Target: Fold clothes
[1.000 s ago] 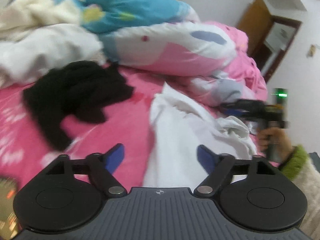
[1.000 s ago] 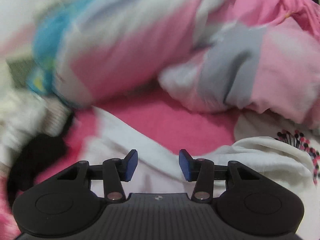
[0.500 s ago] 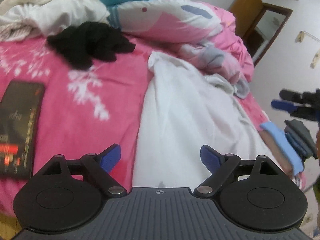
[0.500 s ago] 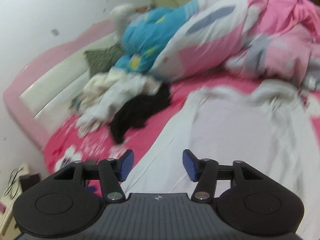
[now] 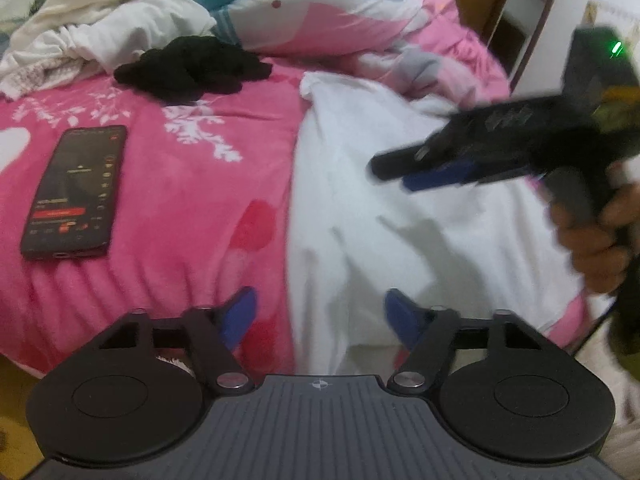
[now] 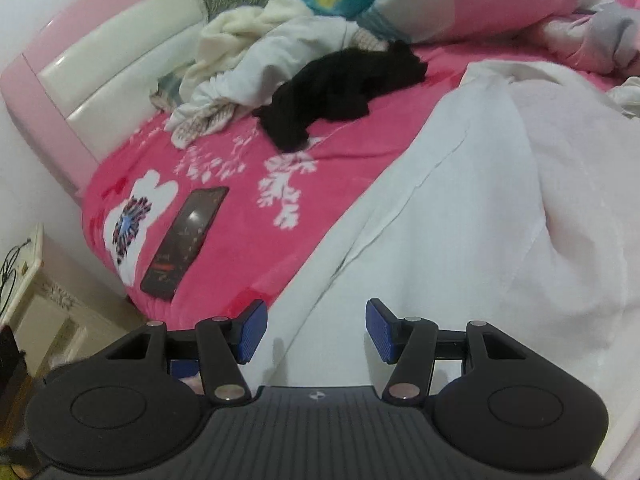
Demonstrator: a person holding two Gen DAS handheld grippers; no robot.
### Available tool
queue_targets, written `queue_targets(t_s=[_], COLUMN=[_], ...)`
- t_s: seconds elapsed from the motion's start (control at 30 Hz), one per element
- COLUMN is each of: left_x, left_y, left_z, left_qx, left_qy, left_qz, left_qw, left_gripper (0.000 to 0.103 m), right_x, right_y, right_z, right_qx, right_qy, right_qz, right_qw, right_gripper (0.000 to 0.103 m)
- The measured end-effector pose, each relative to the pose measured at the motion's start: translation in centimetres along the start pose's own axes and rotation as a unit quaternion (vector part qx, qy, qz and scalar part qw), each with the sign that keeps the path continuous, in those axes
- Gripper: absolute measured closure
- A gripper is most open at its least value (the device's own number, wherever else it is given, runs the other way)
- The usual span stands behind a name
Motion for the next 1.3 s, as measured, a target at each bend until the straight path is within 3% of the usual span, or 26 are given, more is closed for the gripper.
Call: queue_targets(t_s=[0.03, 0.07, 0.1, 0.2, 0.3, 0.43, 0.47, 0.5, 0.53, 0.57, 0.67, 0.8, 0.87, 0.97, 1.13, 1.23, 1.3], left_x=[0.1, 0.3, 0.6, 2.4, 3.6, 3.3, 3.1, 2.8, 2.2, 1.6, 0.4, 1.7, 2.5, 2.7, 2.2, 2.2, 2.3], left_y=[0.0, 0.0, -0.1, -0.7, -1.2, -1.2, -1.2, -1.1, -0.8, -0.5, 0.4, 0.8, 0.9, 1.0, 0.8, 0.8, 0.8], left_z=[-0.3, -0.6, -0.8, -0.7, 0.5, 1.1, 1.2, 1.1, 0.9, 0.8, 0.3, -0.7, -1.0, -1.0, -1.4, -1.6, -1.7], left_qx=[0.003, 0.005, 0.006, 0.001, -0.019, -0.015, -0.013, -0.006, 0.003, 0.004, -0.009, 0.008, 0.016, 0.019, 0.021, 0.022, 0.023], left_qy=[-0.011, -0.017, -0.021, -0.012, 0.006, 0.028, 0.034, 0.036, 0.032, 0.027, 0.012, 0.007, 0.000, -0.010, -0.026, -0.031, -0.033], left_qz=[-0.007, -0.008, -0.005, 0.040, 0.082, 0.071, 0.067, 0.061, 0.053, 0.041, 0.015, 0.070, 0.094, 0.097, 0.086, 0.091, 0.096], left_qw=[0.9999, 0.9998, 0.9998, 0.9991, 0.9965, 0.9969, 0.9971, 0.9975, 0.9981, 0.9988, 0.9998, 0.9975, 0.9955, 0.9951, 0.9958, 0.9952, 0.9946], left_gripper=[0.055, 0.069, 0.090, 0.102, 0.102, 0.099, 0.084, 0.056, 0.045, 0.041, 0.047, 0.061, 0.061, 0.061, 0.061, 0.061, 0.061], right_x=[-0.2, -0.6, -1.0, -2.2, -3.0, -2.5, -2.1, -1.7, -1.3, -0.9, 0.4, 0.6, -0.2, -1.9, -5.5, -6.3, -5.0], right_y=[0.2, 0.3, 0.6, 1.5, 2.4, 3.3, 3.5, 3.6, 3.7, 3.8, 3.7, 3.5, 3.6, 3.4, 2.9, 2.7, 2.7], right_z=[0.4, 0.8, 1.4, 2.5, 3.5, 3.9, 3.7, 3.3, 2.7, 2.1, -0.2, -3.5, -4.0, -2.6, 2.3, 3.5, 3.0], right_qx=[-0.005, -0.010, -0.015, -0.027, -0.038, -0.047, -0.044, -0.040, -0.034, -0.028, -0.013, 0.008, 0.008, -0.013, -0.090, -0.093, -0.072], right_qy=[-0.004, -0.003, 0.002, 0.016, 0.018, 0.010, 0.003, -0.003, -0.007, -0.011, -0.010, 0.022, 0.033, -0.001, -0.040, -0.030, -0.015], right_qz=[-0.007, -0.014, -0.019, -0.038, -0.057, -0.057, -0.052, -0.049, -0.048, -0.045, -0.018, 0.013, 0.007, -0.038, -0.123, -0.121, -0.084], right_qw=[1.000, 1.000, 1.000, 0.999, 0.998, 0.997, 0.998, 0.998, 0.998, 0.998, 1.000, 1.000, 0.999, 0.999, 0.987, 0.988, 0.994], right_gripper=[0.045, 0.045, 0.045, 0.045, 0.045, 0.045, 0.045, 0.045, 0.045, 0.044, 0.039, 0.044, 0.084, 0.099, 0.101, 0.099, 0.097])
Point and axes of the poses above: each gripper's, at about its wrist camera, not at the fingertips, and z roughly against the way its jaws point, x to its left, y to its underside, the point moved 2 cm from there along -z, roughly the way its jaws point, and after that the axes turned 6 degrees about -y, right-handed, at the moved point
